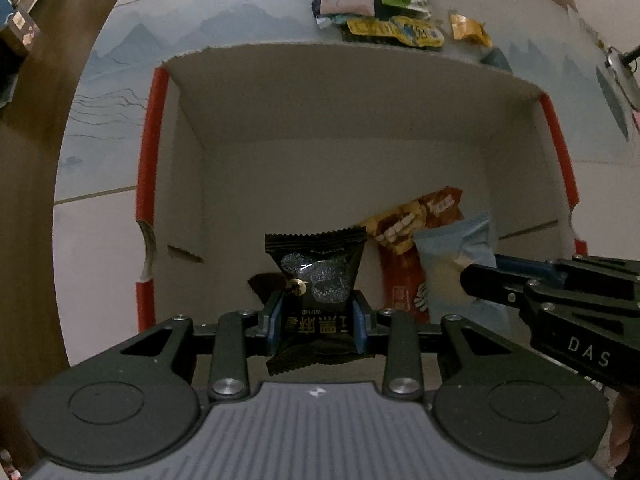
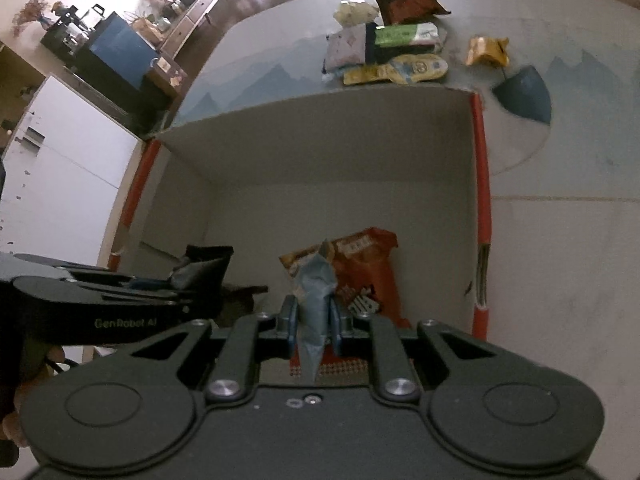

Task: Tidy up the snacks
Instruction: 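Carry both packets into the box and open both tools to drop them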

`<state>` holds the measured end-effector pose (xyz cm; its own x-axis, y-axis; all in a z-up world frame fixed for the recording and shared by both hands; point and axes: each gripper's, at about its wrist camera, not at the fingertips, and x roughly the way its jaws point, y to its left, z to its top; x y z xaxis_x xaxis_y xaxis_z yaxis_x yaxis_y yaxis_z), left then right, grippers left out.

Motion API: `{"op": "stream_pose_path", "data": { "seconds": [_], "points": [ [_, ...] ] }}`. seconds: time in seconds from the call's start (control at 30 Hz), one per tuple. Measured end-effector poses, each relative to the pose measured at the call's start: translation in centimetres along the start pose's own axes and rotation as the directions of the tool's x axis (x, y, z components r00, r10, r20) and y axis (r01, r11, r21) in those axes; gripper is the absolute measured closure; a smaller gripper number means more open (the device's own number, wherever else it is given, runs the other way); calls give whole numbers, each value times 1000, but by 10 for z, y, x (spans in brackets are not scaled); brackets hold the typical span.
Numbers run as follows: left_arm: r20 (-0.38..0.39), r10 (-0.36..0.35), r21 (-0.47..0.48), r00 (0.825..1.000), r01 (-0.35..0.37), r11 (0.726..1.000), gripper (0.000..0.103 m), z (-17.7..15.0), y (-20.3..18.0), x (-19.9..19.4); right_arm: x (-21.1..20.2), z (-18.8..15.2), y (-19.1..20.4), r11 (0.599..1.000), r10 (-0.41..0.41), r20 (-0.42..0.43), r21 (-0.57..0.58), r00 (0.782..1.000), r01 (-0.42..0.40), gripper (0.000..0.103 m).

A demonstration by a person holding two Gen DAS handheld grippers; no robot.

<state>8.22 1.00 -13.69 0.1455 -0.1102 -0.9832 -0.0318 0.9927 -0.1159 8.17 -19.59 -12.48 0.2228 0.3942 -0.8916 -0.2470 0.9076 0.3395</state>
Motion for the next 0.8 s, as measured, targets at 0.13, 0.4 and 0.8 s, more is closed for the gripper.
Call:
{"op": "stream_pose_path", "data": {
  "seconds": [0.13,0.4,0.8],
  "points": [
    [14,15,29,1000,-15,999,70,-2,-5,4,4,-5,1,1000,-16,-4,-8,1000,16,87],
    [29,31,57,999,-33,998,69,-5,-10,3,2,-6,6,998,-53,2,-26,999,53,87],
    [108,14,82,994,-23,996,51,-9,-14,-18,-15,-7,10,998,-57,21,-39,998,58,85]
  ]
}}
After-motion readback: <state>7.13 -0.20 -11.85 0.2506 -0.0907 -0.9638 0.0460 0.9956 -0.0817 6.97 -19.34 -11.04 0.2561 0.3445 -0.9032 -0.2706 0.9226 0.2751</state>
